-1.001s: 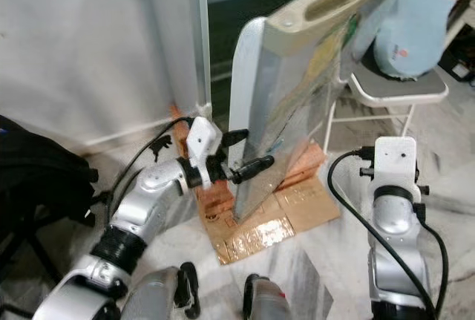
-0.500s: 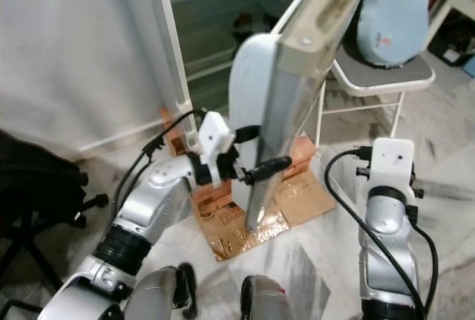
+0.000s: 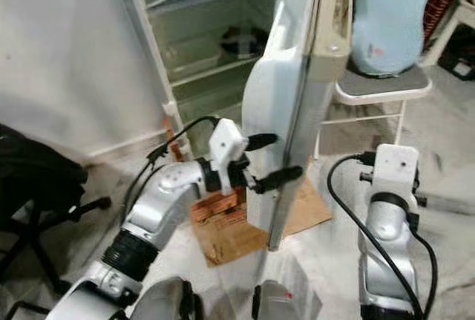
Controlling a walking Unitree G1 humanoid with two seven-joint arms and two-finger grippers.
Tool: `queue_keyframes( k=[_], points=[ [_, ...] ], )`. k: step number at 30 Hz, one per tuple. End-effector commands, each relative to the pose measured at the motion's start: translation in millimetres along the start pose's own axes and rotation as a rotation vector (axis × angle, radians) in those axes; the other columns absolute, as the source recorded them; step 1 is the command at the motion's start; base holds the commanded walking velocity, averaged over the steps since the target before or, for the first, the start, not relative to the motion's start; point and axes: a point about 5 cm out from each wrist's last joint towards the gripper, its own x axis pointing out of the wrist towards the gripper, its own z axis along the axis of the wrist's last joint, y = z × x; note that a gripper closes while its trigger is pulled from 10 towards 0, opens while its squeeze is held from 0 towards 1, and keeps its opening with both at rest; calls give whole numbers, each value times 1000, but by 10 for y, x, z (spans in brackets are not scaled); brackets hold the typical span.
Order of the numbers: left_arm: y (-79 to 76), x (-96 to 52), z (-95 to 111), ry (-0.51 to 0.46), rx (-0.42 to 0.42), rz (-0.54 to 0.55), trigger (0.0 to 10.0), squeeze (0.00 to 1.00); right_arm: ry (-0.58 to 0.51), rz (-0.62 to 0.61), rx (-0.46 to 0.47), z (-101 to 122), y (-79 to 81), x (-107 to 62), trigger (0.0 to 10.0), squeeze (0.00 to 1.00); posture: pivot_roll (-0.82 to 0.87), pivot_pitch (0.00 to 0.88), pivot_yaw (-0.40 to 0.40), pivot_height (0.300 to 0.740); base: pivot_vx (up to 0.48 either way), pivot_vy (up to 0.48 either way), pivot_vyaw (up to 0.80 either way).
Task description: Restocking fridge
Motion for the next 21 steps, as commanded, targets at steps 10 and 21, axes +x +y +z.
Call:
queue_keyframes(
  k=[10,21],
  points=[
    [16,65,12,17,21,-10,10000,0,-8,-61,-32,6,-99,2,10000,0,-125,99,49,740,0,-360,0],
    [-17,260,69,-25,29,-3,10000,0,-1,-78,-35,-11,-135,-8,10000,0,-136,99,47,740,0,-240,0]
  ],
)
